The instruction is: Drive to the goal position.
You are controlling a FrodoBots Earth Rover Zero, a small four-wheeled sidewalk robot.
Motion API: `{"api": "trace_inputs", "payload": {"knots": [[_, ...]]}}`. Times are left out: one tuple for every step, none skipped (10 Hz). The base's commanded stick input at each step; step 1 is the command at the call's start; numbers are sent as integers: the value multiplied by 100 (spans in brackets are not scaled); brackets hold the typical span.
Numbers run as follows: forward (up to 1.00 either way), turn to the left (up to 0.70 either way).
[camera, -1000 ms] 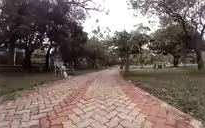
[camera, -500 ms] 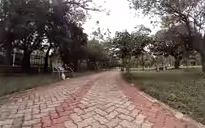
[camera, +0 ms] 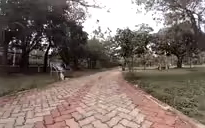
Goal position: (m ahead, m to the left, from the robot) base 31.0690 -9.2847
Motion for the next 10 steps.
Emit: {"api": "trace_inputs", "payload": {"knots": [[70,1],[70,1],[70,1],[70,1],[70,1],[70,1],[70,1],[70,1],[70,1],[70,1]]}}
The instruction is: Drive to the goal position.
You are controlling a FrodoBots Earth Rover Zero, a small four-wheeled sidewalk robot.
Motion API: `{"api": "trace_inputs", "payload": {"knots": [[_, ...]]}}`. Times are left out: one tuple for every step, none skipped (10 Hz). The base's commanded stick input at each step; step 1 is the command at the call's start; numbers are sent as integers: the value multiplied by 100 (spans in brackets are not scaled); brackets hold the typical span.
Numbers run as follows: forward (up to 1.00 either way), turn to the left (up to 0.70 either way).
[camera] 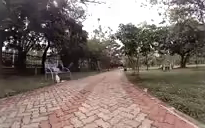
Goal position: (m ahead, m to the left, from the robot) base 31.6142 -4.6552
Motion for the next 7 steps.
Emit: {"api": "trace_inputs", "payload": {"knots": [[70,1],[70,1],[70,1],[70,1],[70,1],[70,1],[70,1]]}}
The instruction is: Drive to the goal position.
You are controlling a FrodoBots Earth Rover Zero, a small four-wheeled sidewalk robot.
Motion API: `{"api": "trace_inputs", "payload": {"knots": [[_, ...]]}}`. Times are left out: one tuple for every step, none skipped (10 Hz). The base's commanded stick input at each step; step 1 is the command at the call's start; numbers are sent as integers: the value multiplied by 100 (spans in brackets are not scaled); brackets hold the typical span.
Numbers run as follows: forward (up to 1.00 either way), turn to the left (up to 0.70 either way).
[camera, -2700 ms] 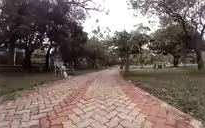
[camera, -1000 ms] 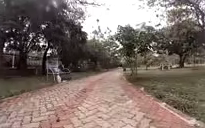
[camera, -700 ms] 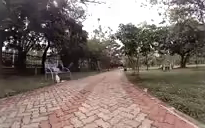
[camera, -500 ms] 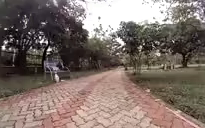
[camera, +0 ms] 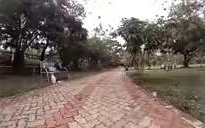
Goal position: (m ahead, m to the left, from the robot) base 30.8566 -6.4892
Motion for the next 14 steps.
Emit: {"api": "trace_inputs", "payload": {"knots": [[70,1],[70,1],[70,1],[70,1],[70,1],[70,1],[70,1],[70,1],[70,1],[70,1],[70,1],[70,1],[70,1],[70,1]]}}
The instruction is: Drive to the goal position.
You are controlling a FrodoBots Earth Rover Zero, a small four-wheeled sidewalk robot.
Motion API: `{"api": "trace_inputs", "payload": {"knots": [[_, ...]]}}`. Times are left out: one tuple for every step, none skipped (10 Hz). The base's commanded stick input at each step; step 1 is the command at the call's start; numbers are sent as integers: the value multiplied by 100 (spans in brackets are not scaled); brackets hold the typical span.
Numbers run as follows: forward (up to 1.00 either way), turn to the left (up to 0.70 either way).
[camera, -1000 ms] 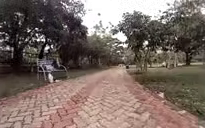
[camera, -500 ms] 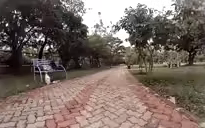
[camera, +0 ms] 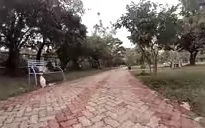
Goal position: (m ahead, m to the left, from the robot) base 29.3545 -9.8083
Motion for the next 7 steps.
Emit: {"api": "trace_inputs", "payload": {"knots": [[70,1],[70,1],[70,1],[70,1],[70,-15],[70,-25],[70,-34]]}}
